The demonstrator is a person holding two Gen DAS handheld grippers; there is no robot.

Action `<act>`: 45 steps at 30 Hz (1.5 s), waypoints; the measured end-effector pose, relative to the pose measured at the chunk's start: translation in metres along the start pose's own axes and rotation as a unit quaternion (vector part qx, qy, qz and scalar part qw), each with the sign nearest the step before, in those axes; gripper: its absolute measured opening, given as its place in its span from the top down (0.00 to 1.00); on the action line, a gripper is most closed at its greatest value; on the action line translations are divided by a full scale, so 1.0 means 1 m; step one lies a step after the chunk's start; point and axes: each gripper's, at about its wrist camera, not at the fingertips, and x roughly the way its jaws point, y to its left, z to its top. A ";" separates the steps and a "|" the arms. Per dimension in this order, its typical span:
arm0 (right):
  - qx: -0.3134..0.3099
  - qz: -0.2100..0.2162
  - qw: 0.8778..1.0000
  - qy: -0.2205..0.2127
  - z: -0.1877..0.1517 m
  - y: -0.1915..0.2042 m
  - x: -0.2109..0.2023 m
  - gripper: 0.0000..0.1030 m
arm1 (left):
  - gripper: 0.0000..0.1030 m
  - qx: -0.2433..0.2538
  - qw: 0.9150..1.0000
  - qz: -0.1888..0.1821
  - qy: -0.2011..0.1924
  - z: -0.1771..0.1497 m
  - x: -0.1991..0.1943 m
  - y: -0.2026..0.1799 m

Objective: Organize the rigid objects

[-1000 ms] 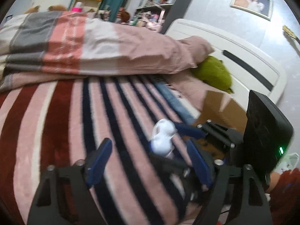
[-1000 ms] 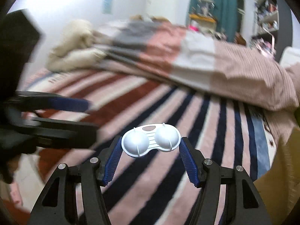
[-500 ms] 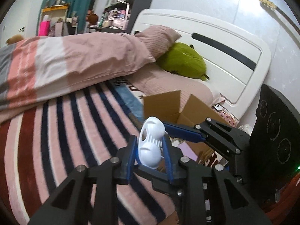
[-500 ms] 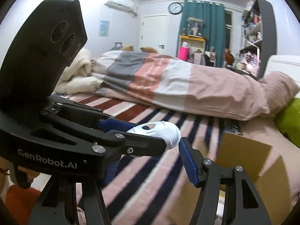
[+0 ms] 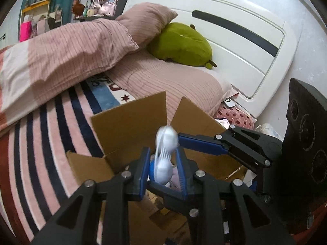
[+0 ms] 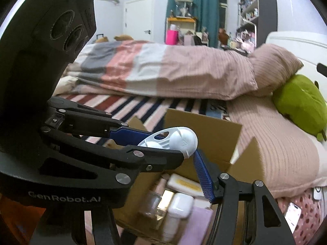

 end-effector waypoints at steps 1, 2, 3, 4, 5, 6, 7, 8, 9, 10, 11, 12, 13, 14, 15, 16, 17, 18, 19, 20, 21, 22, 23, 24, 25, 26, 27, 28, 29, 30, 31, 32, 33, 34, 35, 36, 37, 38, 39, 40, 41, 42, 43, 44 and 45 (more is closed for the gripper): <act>0.003 -0.002 1.000 0.005 -0.001 -0.003 0.000 0.47 | 0.74 -0.002 1.000 0.001 0.002 0.001 0.003 -0.001; 0.006 -0.005 1.000 0.010 -0.001 -0.007 0.001 0.46 | 0.63 -0.002 1.000 0.002 0.005 0.002 0.004 -0.001; 0.009 -0.012 1.000 0.015 -0.002 -0.010 0.002 0.44 | 0.54 -0.002 1.000 0.005 0.004 0.001 0.004 -0.002; 0.011 -0.017 1.000 0.018 -0.002 -0.011 0.003 0.35 | 0.37 0.000 1.000 0.012 -0.002 0.001 0.002 -0.002; 0.014 -0.021 0.999 0.020 -0.003 -0.013 0.003 0.29 | 0.27 0.003 1.000 0.022 -0.011 0.000 -0.001 -0.003; 0.016 -0.020 0.999 0.019 -0.003 -0.014 0.003 0.29 | 0.25 0.007 0.999 0.031 -0.018 -0.001 -0.005 -0.003; 0.017 -0.019 0.999 0.019 -0.004 -0.015 0.002 0.29 | 0.25 0.011 0.999 0.039 -0.024 -0.002 -0.009 -0.003; 0.018 -0.018 0.999 0.020 -0.005 -0.015 0.002 0.29 | 0.24 0.011 0.998 0.046 -0.029 -0.002 -0.013 -0.002; 0.017 -0.016 1.000 0.020 -0.005 -0.015 0.002 0.29 | 0.23 0.010 0.998 0.054 -0.035 -0.004 -0.018 -0.001; 0.017 -0.014 1.000 0.017 -0.006 -0.014 0.001 0.29 | 0.20 0.010 0.997 0.066 -0.044 -0.006 -0.024 0.000; 0.016 -0.011 1.000 0.014 -0.006 -0.013 0.000 0.29 | 0.17 0.012 0.995 0.079 -0.054 -0.008 -0.031 0.000; 0.015 -0.010 1.000 0.010 -0.006 -0.012 -0.001 0.29 | 0.16 0.015 0.994 0.091 -0.065 -0.009 -0.037 -0.001; 0.014 -0.007 1.000 0.003 -0.006 -0.010 -0.003 0.28 | 0.14 0.016 0.991 0.105 -0.078 -0.012 -0.046 -0.001; 0.013 -0.004 1.000 -0.006 -0.005 -0.008 -0.006 0.28 | 0.11 0.016 0.989 0.117 -0.089 -0.015 -0.053 -0.001; 0.012 -0.002 1.000 -0.014 -0.004 -0.006 -0.008 0.28 | 0.10 0.015 0.987 0.129 -0.098 -0.017 -0.061 0.000; 0.009 -0.001 1.000 -0.024 -0.003 -0.003 -0.011 0.27 | 0.07 0.011 0.984 0.141 -0.111 -0.021 -0.070 0.001; 0.008 0.000 1.000 -0.030 -0.002 -0.001 -0.013 0.24 | 0.04 0.008 0.981 0.150 -0.121 -0.025 -0.079 0.003; 0.007 0.003 0.999 -0.038 -0.001 0.001 -0.016 0.24 | 0.04 0.004 0.979 0.159 -0.130 -0.028 -0.087 0.004; 0.005 0.009 0.999 -0.046 0.000 0.003 -0.017 0.24 | 0.03 -0.001 0.975 0.171 -0.139 -0.033 -0.095 0.007; 0.004 0.012 0.999 -0.051 0.001 0.005 -0.019 0.20 | 0.02 -0.008 0.972 0.185 -0.148 -0.037 -0.104 0.010; 0.001 0.017 0.998 -0.058 0.002 0.007 -0.021 0.17 | 0.02 -0.013 0.969 0.194 -0.153 -0.040 -0.109 0.012; 0.000 0.022 0.998 -0.065 0.004 0.009 -0.022 0.12 | 0.02 -0.022 0.965 0.207 -0.161 -0.044 -0.116 0.016; -0.001 0.029 0.997 -0.075 0.005 0.012 -0.025 0.09 | 0.02 -0.033 0.961 0.219 -0.167 -0.049 -0.122 0.021; -0.001 0.035 0.996 -0.083 0.005 0.014 -0.027 0.07 | 0.02 -0.044 0.957 0.231 -0.172 -0.053 -0.128 0.025; -0.002 0.042 0.995 -0.094 0.005 0.017 -0.029 0.05 | 0.02 -0.057 0.952 0.243 -0.178 -0.058 -0.134 0.031; -0.004 0.047 0.993 -0.110 0.006 0.021 -0.031 0.04 | 0.02 -0.068 0.947 0.253 -0.183 -0.063 -0.139 0.037; -0.007 0.049 0.992 -0.119 0.006 0.024 -0.033 0.04 | 0.02 -0.074 0.944 0.263 -0.186 -0.068 -0.143 0.042; -0.014 0.050 0.990 -0.130 0.005 0.027 -0.035 0.03 | 0.02 -0.083 0.939 0.275 -0.191 -0.073 -0.147 0.048; -0.022 0.049 0.990 -0.133 0.006 0.032 -0.036 0.02 | 0.02 -0.089 0.935 0.285 -0.194 -0.077 -0.149 0.053; -0.029 0.049 0.990 -0.132 0.007 0.035 -0.035 0.02 | 0.02 -0.097 0.929 0.298 -0.198 -0.083 -0.151 0.060; -0.033 0.051 0.990 -0.130 0.007 0.039 -0.035 0.02 | 0.02 -0.103 0.924 0.309 -0.202 -0.087 -0.153 0.065; -0.036 0.055 0.990 -0.127 0.008 0.042 -0.034 0.02 | 0.02 -0.109 0.920 0.316 -0.204 -0.090 -0.153 0.069; -0.036 0.058 0.990 -0.125 0.007 0.044 -0.032 0.02 | 0.02 -0.119 0.916 0.323 -0.207 -0.094 -0.153 0.076; -0.034 0.060 0.990 -0.123 0.008 0.046 -0.031 0.02 | 0.02 -0.127 0.915 0.324 -0.207 -0.098 -0.153 0.080; -0.031 0.060 0.990 -0.123 0.007 0.047 -0.029 0.02 | 0.02 -0.134 0.914 0.324 -0.204 -0.100 -0.152 0.085; -0.030 0.058 0.990 -0.124 0.007 0.048 -0.028 0.02 | 0.02 -0.139 0.912 0.325 -0.206 -0.103 -0.153 0.089; -0.030 0.055 0.990 -0.124 0.006 0.049 -0.027 0.02 | 0.02 -0.143 0.909 0.332 -0.210 -0.105 -0.155 0.092; -0.029 0.051 0.991 -0.124 0.006 0.051 -0.025 0.02 | 0.02 -0.144 0.905 0.340 -0.212 -0.107 -0.156 0.093; -0.027 0.049 0.991 -0.122 0.005 0.051 -0.023 0.02 | 0.02 -0.145 0.902 0.346 -0.215 -0.109 -0.158 0.096; -0.025 0.049 0.991 -0.119 0.005 0.051 -0.021 0.02 | 0.02 -0.147 0.900 0.347 -0.218 -0.110 -0.159 0.098; -0.022 0.050 0.992 -0.116 0.005 0.051 -0.019 0.02 | 0.02 -0.150 0.900 0.345 -0.220 -0.111 -0.160 0.100; -0.020 0.050 0.992 -0.113 0.005 0.052 -0.018 0.02 | 0.02 -0.152 0.900 0.343 -0.221 -0.111 -0.161 0.101; -0.020 0.049 0.992 -0.111 0.004 0.052 -0.017 0.02 | 0.02 -0.152 0.901 0.342 -0.220 -0.111 -0.160 0.102; -0.020 0.046 0.993 -0.110 0.004 0.052 -0.016 0.02 | 0.02 -0.150 0.901 0.343 -0.219 -0.111 -0.160 0.101; -0.020 0.042 0.993 -0.110 0.003 0.052 -0.015 0.02 | 0.02 -0.146 0.901 0.346 -0.217 -0.111 -0.158 0.100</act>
